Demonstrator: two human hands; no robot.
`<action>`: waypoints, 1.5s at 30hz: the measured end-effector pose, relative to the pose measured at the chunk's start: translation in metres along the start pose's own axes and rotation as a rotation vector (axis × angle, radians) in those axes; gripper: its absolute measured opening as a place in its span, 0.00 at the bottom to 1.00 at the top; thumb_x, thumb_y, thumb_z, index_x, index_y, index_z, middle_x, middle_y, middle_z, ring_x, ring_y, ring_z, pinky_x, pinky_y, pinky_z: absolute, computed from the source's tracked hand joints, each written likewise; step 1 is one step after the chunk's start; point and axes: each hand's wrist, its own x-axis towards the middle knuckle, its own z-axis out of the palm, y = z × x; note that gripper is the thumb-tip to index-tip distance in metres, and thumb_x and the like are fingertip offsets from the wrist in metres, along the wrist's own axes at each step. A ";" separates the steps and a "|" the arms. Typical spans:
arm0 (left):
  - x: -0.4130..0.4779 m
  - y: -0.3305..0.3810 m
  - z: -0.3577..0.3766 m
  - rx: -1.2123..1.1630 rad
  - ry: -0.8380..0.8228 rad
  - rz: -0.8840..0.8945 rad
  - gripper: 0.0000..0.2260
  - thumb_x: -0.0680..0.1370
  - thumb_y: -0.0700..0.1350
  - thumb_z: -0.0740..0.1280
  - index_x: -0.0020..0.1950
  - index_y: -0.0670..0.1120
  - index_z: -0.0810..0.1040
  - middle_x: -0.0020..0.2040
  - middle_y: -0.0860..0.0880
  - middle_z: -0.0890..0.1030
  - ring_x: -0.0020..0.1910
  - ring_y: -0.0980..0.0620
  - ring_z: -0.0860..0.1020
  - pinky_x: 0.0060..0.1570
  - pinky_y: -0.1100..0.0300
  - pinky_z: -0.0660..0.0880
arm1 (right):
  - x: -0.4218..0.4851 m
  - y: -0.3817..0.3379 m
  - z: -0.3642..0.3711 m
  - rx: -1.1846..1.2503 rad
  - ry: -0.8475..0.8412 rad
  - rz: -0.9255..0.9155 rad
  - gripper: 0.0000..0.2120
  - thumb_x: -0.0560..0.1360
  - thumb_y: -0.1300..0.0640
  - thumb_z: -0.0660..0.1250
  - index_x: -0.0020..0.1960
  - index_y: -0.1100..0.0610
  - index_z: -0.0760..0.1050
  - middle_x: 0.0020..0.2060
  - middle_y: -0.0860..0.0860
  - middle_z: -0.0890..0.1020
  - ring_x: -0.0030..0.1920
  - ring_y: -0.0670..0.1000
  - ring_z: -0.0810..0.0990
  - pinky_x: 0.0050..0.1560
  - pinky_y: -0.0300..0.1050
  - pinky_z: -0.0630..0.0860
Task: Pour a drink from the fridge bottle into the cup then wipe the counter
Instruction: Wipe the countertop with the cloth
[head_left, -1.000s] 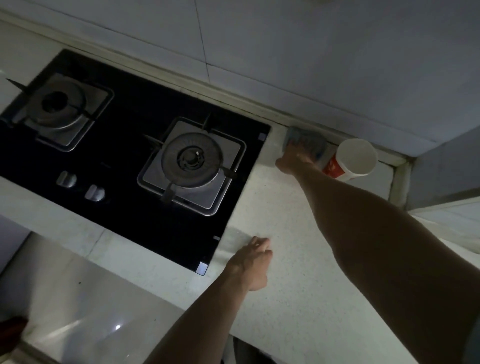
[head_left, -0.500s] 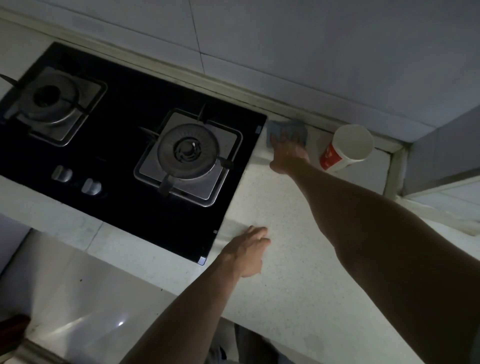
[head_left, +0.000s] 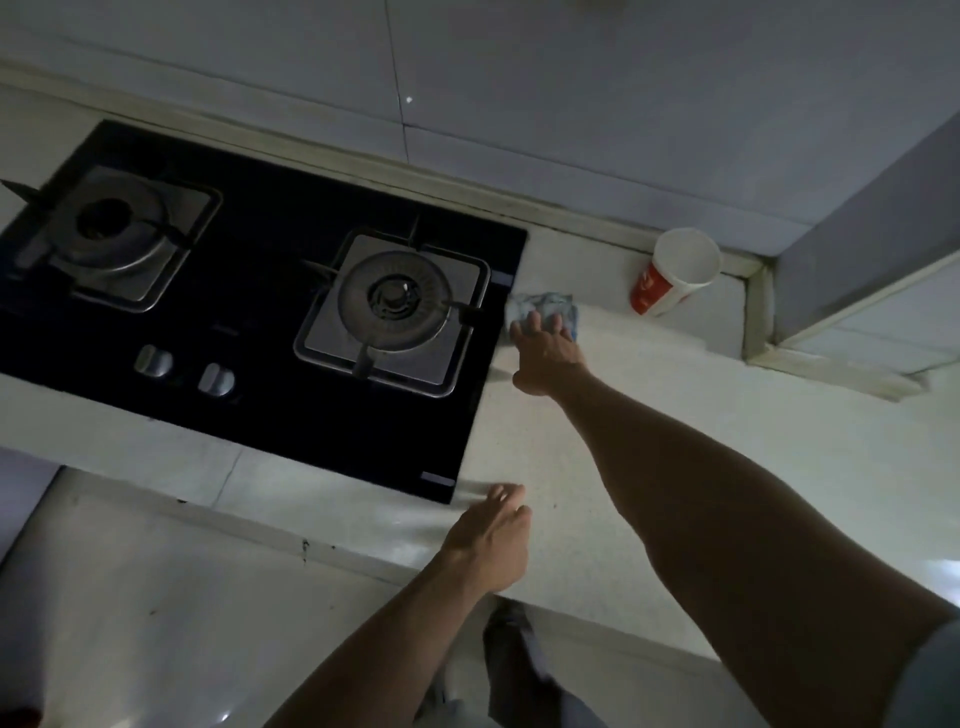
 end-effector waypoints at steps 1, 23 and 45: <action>-0.006 -0.004 0.005 -0.011 -0.012 0.005 0.15 0.78 0.39 0.61 0.64 0.39 0.75 0.72 0.43 0.67 0.70 0.46 0.67 0.66 0.51 0.72 | -0.006 0.004 0.001 0.018 0.002 0.000 0.36 0.72 0.55 0.68 0.77 0.51 0.56 0.76 0.55 0.55 0.75 0.65 0.51 0.73 0.57 0.61; -0.072 -0.058 0.025 0.005 0.024 0.076 0.19 0.79 0.39 0.61 0.70 0.40 0.72 0.75 0.46 0.65 0.73 0.48 0.64 0.70 0.51 0.67 | -0.102 -0.032 0.045 0.046 -0.057 0.095 0.38 0.75 0.58 0.64 0.80 0.49 0.50 0.79 0.52 0.48 0.78 0.62 0.45 0.76 0.58 0.56; -0.110 -0.083 0.038 0.076 0.067 0.040 0.20 0.80 0.41 0.59 0.73 0.38 0.70 0.76 0.42 0.64 0.75 0.45 0.62 0.75 0.55 0.57 | -0.225 -0.133 0.116 0.107 -0.030 0.102 0.42 0.75 0.54 0.64 0.80 0.55 0.44 0.79 0.57 0.45 0.77 0.66 0.39 0.78 0.57 0.44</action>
